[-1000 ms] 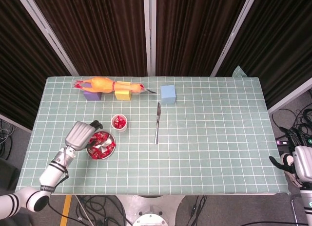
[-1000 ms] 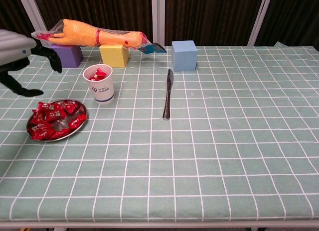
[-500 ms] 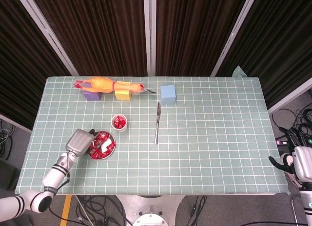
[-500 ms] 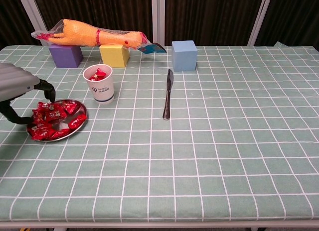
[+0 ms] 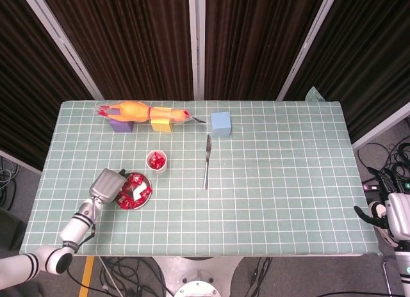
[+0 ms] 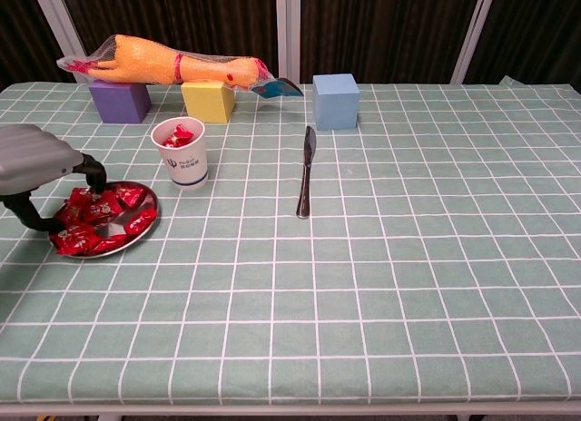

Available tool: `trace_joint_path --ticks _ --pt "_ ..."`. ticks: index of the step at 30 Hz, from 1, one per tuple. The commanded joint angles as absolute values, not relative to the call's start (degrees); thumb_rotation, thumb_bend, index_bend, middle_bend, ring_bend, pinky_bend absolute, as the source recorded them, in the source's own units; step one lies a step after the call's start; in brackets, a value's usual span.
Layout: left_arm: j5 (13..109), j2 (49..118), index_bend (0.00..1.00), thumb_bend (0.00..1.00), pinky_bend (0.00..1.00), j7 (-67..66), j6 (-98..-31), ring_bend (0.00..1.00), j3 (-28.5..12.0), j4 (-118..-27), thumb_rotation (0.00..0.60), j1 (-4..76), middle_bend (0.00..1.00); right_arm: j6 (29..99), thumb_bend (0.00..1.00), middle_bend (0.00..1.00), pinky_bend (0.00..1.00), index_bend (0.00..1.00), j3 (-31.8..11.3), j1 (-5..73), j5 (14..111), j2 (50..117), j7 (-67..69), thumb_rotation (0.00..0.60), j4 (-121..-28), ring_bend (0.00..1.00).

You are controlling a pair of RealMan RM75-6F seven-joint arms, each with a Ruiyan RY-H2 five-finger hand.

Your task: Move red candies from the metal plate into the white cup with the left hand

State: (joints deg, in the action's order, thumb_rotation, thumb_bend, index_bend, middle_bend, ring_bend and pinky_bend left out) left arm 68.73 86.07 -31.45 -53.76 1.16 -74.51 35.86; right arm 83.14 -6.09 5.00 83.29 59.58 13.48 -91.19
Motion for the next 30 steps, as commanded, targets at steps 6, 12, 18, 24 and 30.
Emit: trace_joint_path --ticks 6,12,18,24,30 --pt "70.2 88.0 0.43 0.27 1.0 -29.7 -53.1 0.92 1.2 -71.6 0.6 35.8 0.42 83.0 0.11 0.18 0.4 0.12 -6.2 5.1 83.1 59.5 13.3 0.6 -91.2 0.08" --pt "73.2 89.2 0.51 0.28 1.0 -26.7 -54.5 0.93 1.5 -69.3 0.6 35.3 0.5 82.9 0.11 0.18 0.4 0.12 -6.2 5.2 83.1 59.5 13.2 0.6 -91.4 0.08" --pt "75.5 90.3 0.57 0.31 1.0 -24.8 -55.4 0.93 1.6 -67.1 0.6 35.0 0.58 82.9 0.11 0.18 0.4 0.12 -6.2 5.2 83.0 59.4 13.1 0.6 -91.5 0.08" --pt "77.6 90.5 0.6 0.36 1.0 -22.5 -56.5 0.93 1.5 -66.2 0.6 34.7 0.63 83.1 0.11 0.19 0.41 0.12 -6.2 5.1 83.1 59.3 13.1 0.6 -91.5 0.09" --pt "79.8 89.7 0.62 0.42 1.0 -20.7 -58.7 0.94 0.9 -67.0 0.6 34.6 0.65 83.3 0.11 0.19 0.41 0.12 -6.2 5.0 83.1 59.3 13.5 0.6 -91.3 0.09"
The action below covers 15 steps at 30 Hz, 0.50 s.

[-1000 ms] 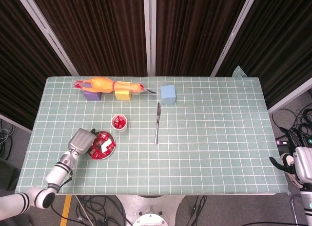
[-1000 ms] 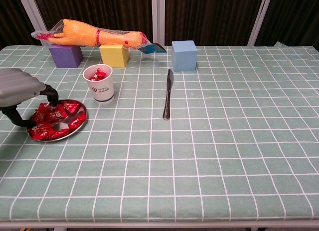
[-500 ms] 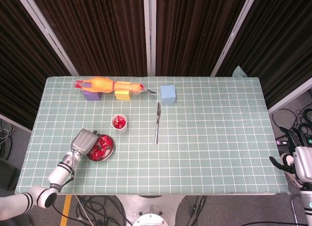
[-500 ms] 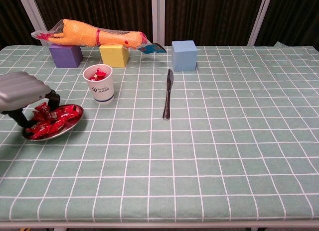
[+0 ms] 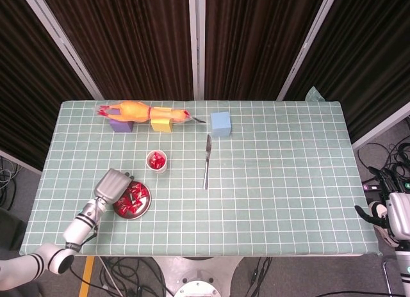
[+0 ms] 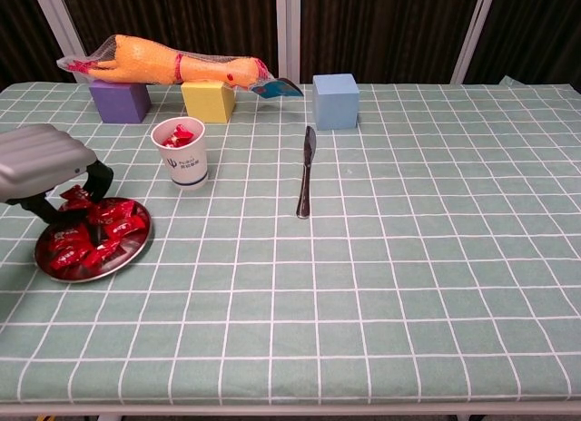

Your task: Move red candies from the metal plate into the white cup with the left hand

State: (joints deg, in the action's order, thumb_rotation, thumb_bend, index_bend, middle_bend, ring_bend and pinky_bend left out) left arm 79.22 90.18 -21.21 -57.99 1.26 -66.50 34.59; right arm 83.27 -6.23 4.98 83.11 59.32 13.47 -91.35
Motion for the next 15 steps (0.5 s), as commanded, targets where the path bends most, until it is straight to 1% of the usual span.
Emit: trace_joint_path --ticks 1,4,9,13,15 --pt "80.0 89.5 0.62 0.43 1.0 -20.5 -59.0 0.94 0.6 -67.3 0.6 34.6 0.65 83.3 0.11 0.19 0.41 0.12 -6.2 5.0 83.2 59.3 13.6 0.6 -91.3 0.09" --pt "80.5 88.1 0.62 0.43 1.0 -20.1 -60.0 0.94 -0.4 -69.1 0.6 34.9 0.65 83.3 0.11 0.19 0.41 0.12 -6.2 5.0 83.2 59.3 13.7 0.6 -91.2 0.09" --pt "81.0 85.0 0.62 0.43 1.0 -19.9 -61.2 0.94 -3.7 -74.2 0.6 36.8 0.65 83.3 0.11 0.19 0.41 0.12 -6.2 5.0 83.3 59.4 14.0 0.6 -90.9 0.09" --pt "80.2 83.1 0.62 0.43 1.0 -19.7 -60.6 0.94 -7.2 -78.1 0.6 39.2 0.65 83.3 0.11 0.19 0.41 0.12 -6.2 5.0 83.2 59.5 14.2 0.6 -90.7 0.09" --pt "79.0 82.6 0.62 0.43 1.0 -19.0 -58.7 0.94 -8.8 -79.9 0.6 40.7 0.65 83.3 0.11 0.19 0.41 0.12 -6.2 4.9 83.1 59.5 14.3 0.6 -90.5 0.09"
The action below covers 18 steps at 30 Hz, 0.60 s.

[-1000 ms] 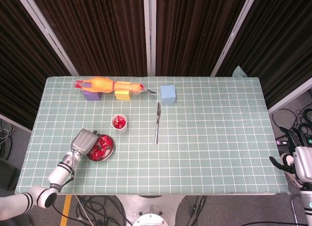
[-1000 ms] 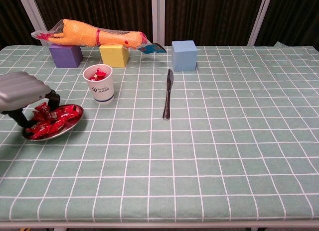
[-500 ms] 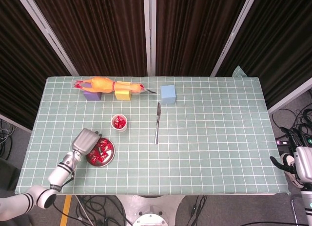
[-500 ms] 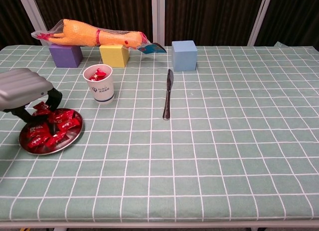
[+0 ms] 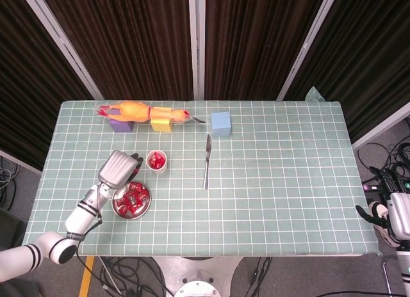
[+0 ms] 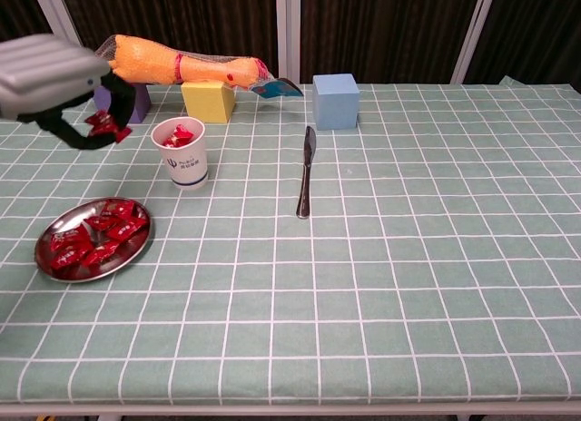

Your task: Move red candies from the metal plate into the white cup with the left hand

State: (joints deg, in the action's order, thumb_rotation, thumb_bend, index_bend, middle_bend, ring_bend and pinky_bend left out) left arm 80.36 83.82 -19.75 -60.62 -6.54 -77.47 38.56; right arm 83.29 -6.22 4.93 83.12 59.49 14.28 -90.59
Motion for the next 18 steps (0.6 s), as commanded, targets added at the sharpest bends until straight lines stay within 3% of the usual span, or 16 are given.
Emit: trace_joint_path --ticks 1,9,18 --pt "78.4 82.5 0.62 0.43 1.0 -18.8 -57.7 0.94 -9.3 -80.3 0.6 41.4 0.65 83.3 0.11 0.19 0.41 0.12 -6.2 4.9 83.0 59.5 14.4 0.6 -90.5 0.09" --pt "72.2 85.8 0.6 0.42 1.0 -21.2 -50.5 0.94 -11.6 -77.2 0.6 46.5 0.63 82.9 0.11 0.19 0.42 0.12 -6.3 4.7 82.2 59.6 15.1 0.6 -89.7 0.09" --pt "66.2 88.3 0.53 0.41 1.0 -26.5 -47.2 0.93 -10.8 -74.3 0.6 48.5 0.57 82.3 0.11 0.19 0.42 0.12 -6.4 4.8 81.7 59.8 15.5 0.6 -89.0 0.09"
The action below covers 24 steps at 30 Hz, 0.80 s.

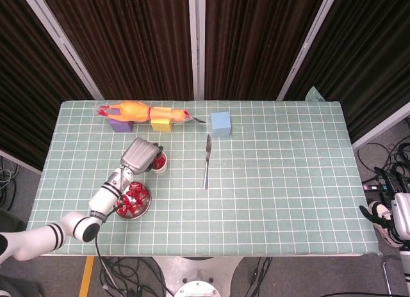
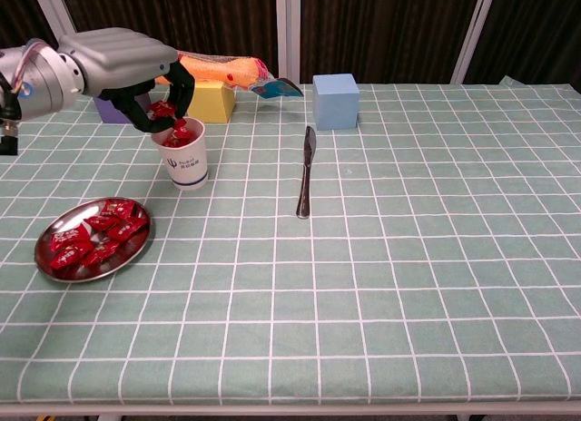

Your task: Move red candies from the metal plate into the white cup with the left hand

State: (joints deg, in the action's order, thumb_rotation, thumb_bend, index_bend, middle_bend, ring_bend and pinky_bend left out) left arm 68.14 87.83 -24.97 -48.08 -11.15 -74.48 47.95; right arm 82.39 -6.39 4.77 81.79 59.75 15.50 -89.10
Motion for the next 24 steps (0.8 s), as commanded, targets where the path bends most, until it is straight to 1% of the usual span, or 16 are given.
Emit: trace_joint_path --ticks 1,4,11,17,21,24 --pt "65.6 88.2 0.51 0.4 1.0 -27.0 -46.9 0.93 -10.7 -74.5 0.6 48.6 0.56 82.3 0.11 0.19 0.42 0.12 -6.4 4.8 81.7 59.8 15.6 0.6 -89.0 0.09" --pt "64.6 88.0 0.47 0.38 1.0 -28.2 -47.1 0.93 -10.5 -75.6 0.6 48.9 0.52 82.2 0.11 0.19 0.42 0.12 -6.4 4.8 81.7 59.9 15.6 0.6 -88.9 0.09" --pt "64.1 87.7 0.42 0.38 1.0 -29.3 -47.4 0.93 -9.8 -77.6 0.6 49.6 0.45 82.2 0.11 0.19 0.42 0.12 -6.5 4.8 81.8 59.9 15.7 0.6 -88.9 0.09" --pt "63.2 86.9 0.3 0.34 1.0 -29.6 -48.6 0.92 -9.8 -78.5 0.6 49.6 0.37 82.2 0.11 0.19 0.42 0.12 -6.5 4.8 81.8 59.9 15.7 0.6 -89.0 0.09" --pt "62.9 87.0 0.28 0.29 1.0 -29.4 -49.6 0.92 -9.7 -78.1 0.6 49.5 0.36 82.1 0.11 0.19 0.42 0.12 -6.5 4.9 82.0 59.9 15.9 0.6 -88.9 0.09" --pt "62.0 86.4 0.28 0.27 1.0 -28.6 -50.8 0.92 -10.1 -79.0 0.6 48.8 0.35 82.3 0.11 0.19 0.42 0.12 -6.5 4.9 82.0 59.9 15.9 0.6 -88.9 0.09"
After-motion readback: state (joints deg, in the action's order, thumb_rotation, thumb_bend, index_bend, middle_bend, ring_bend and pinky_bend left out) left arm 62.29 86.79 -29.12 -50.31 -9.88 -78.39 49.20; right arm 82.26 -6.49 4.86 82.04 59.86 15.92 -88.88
